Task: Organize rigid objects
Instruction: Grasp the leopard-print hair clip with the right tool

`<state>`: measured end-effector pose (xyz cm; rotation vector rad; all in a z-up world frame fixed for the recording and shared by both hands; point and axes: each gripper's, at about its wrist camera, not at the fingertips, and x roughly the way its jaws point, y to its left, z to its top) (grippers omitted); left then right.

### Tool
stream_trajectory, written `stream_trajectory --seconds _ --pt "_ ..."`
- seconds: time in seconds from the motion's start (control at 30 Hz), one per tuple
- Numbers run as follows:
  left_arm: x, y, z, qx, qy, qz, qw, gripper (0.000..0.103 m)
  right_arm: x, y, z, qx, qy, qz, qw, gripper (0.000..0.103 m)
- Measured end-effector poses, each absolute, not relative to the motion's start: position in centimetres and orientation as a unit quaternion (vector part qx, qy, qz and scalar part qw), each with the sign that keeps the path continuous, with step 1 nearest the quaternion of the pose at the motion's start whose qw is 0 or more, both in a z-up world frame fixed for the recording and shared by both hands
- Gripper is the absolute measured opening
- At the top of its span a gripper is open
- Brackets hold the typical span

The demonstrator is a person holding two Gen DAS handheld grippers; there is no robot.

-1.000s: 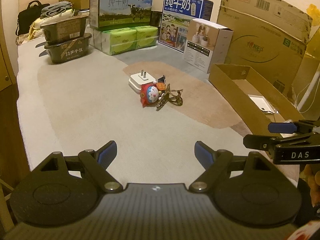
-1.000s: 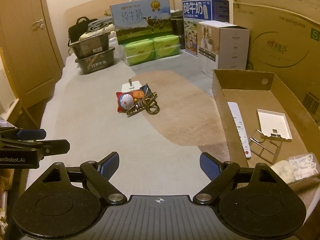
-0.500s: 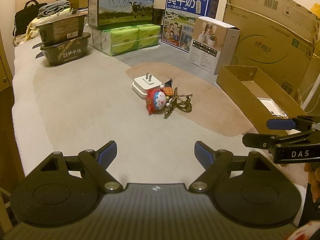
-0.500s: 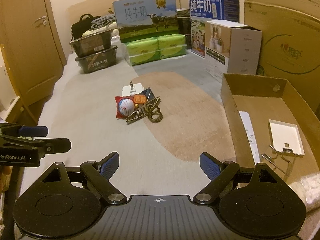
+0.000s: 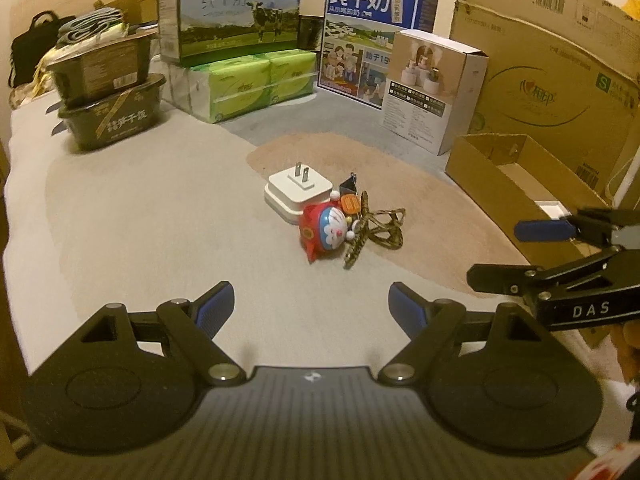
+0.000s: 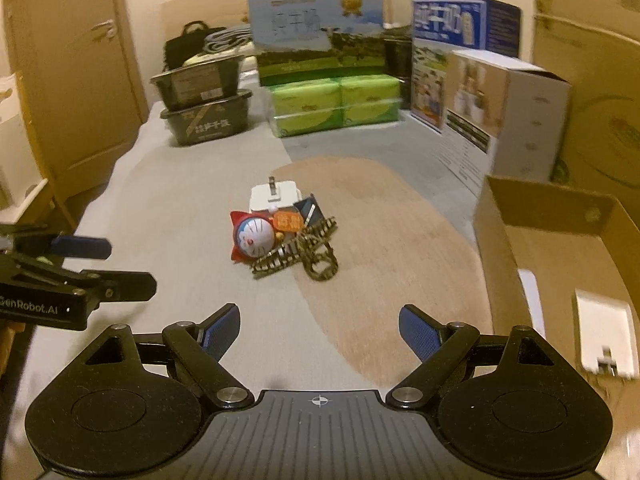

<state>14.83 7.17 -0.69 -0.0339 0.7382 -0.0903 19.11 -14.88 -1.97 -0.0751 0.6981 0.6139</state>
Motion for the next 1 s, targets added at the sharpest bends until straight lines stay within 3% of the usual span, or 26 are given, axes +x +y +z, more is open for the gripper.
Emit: stream_trajectory --seconds 0.13,0.6,1.0 --pt "16.8 7.4 -1.3 0.005 0.362 -0.051 0.931 0.078 20.9 -14.0 -2.5 -0.061 0.322 0.318 0.890 0.085" --pt "21.9 7.9 -3.8 0.046 0.364 -0.096 0.925 0.064 26.1 -10.8 -5.4 -0.132 0.309 0.383 0.860 0.064" --pt "23.5 7.6 -4.9 0.042 0.362 -0.110 0.925 0.062 29.3 -9.2 -7.9 -0.160 0.317 0.388 0.851 0.045"
